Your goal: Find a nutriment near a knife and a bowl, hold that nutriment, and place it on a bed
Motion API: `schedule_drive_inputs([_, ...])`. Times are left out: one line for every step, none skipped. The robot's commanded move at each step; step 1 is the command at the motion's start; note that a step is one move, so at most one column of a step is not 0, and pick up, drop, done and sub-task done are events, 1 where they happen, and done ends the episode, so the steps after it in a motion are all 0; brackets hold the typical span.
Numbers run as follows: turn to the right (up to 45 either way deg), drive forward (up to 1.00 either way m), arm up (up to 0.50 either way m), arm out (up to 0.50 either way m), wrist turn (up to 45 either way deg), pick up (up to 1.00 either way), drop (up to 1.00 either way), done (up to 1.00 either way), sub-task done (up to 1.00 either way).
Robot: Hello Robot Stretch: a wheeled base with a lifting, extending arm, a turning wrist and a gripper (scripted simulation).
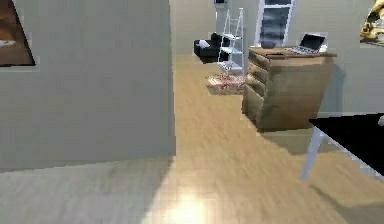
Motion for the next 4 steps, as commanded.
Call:
schedule_drive_inputs([12.0, 0.00, 0.00, 0.00, 0.0, 0.00, 0.00, 0.00, 0.00])
schedule_drive_inputs([0.0, 1.00, 0.00, 0.00, 0.0, 0.00, 0.00, 0.00, 0.00])
schedule_drive_inputs([0.0, 0.75, 0.00, 0.00, 0.0, 0.00, 0.00, 0.00, 0.00])
schedule_drive_inputs([-18.0, 0.00, 0.00, 0.00, 0.0, 0.00, 0.00, 0.00, 0.00])
